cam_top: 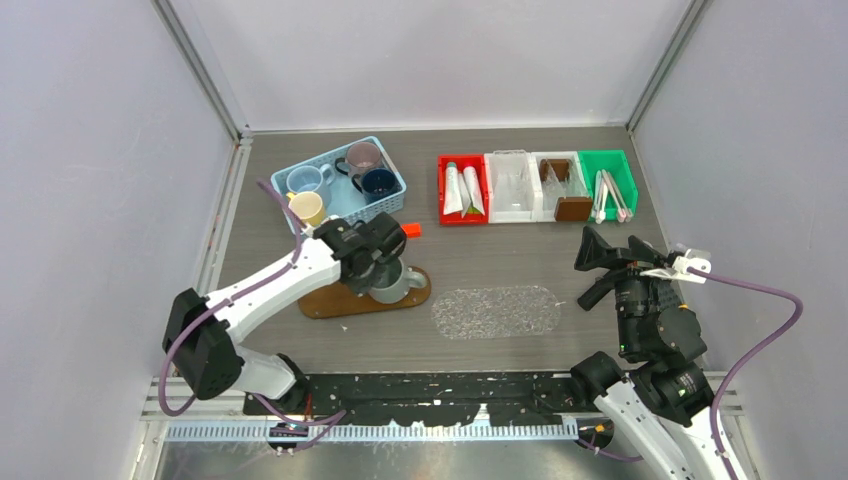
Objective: Prepare toiletry sets of a toothbrush and toothpaste on the tray
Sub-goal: Adjust the cup on the tray.
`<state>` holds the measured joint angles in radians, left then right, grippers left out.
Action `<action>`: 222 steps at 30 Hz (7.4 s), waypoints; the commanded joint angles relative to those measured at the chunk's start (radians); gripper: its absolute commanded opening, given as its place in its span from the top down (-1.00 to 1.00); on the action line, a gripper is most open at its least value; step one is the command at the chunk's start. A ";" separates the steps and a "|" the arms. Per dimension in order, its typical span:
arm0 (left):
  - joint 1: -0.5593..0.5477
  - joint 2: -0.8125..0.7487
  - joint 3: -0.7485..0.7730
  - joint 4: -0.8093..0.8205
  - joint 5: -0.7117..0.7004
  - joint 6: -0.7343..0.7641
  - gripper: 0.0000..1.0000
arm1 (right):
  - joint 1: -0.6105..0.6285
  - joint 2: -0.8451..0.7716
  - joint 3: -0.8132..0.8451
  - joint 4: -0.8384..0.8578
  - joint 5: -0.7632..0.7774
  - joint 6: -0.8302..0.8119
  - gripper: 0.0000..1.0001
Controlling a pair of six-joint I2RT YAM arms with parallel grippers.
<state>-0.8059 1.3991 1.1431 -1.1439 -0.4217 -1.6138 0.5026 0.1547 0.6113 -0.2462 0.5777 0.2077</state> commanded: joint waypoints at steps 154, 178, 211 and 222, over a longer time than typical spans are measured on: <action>0.631 -0.180 -0.105 0.168 0.295 1.530 1.00 | 0.100 0.502 0.211 -0.213 -0.005 0.115 -0.99; 0.652 -0.206 -0.115 0.170 0.372 1.595 1.00 | 0.100 0.491 0.202 -0.214 -0.024 0.112 -0.99; 0.652 -0.157 -0.072 0.126 0.317 1.635 0.02 | 0.100 0.516 0.202 -0.209 -0.029 0.117 -0.99; 0.652 -0.283 0.015 0.276 0.336 1.550 -0.99 | 0.099 0.756 0.345 -0.278 -0.059 0.117 -0.99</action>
<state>-0.1585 1.1778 1.0985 -0.9783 -0.0959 -0.0174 0.5968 0.8085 0.8539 -0.5087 0.5385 0.3210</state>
